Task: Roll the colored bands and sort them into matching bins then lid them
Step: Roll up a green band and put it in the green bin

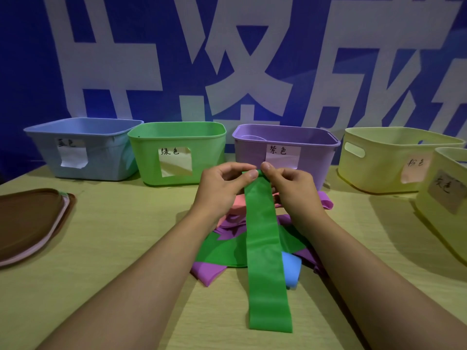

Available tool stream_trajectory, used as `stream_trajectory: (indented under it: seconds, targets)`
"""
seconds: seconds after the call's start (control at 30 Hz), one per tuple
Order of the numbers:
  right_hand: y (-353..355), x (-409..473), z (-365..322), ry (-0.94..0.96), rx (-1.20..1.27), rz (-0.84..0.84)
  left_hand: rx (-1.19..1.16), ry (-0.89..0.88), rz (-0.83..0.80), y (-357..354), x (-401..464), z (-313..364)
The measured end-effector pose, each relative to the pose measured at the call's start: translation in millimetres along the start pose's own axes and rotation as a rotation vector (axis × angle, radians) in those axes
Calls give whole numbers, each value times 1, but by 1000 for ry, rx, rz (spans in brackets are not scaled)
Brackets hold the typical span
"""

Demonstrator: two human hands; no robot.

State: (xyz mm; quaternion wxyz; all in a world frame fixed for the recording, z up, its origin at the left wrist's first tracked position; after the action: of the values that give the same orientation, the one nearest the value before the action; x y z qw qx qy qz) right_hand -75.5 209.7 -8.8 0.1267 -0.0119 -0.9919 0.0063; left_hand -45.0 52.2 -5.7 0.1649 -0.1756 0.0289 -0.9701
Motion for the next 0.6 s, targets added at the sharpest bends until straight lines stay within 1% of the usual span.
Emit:
stream_trajectory:
  seconds: [0.27,0.4,0.47,0.6]
  targets:
    - [-1,2,1,42,48,-27,-21,11,21,2,3,-2]
    - [-3,-1,-3,82,79,-76,-74,87,41,1,1,-2]
    - [-4,0,-4,119,70,-85,-39,118,30,2,0,-5]
    - [-7,-1,-4,133,63,-86,38,105,44,4,0,-6]
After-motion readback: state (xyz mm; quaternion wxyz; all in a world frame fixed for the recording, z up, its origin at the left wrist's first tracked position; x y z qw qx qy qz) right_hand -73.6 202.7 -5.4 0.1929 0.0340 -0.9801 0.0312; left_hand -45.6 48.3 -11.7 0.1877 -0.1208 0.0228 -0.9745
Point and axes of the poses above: each hand's wrist, its own x-axis towards the middle knuckle, its own y-axis out of the back of the hand, z = x × y, the point moved 5 cm from there along x, towards the middle knuckle, and after that the axes turned 8 degrees about z, right-handed, at the moved point
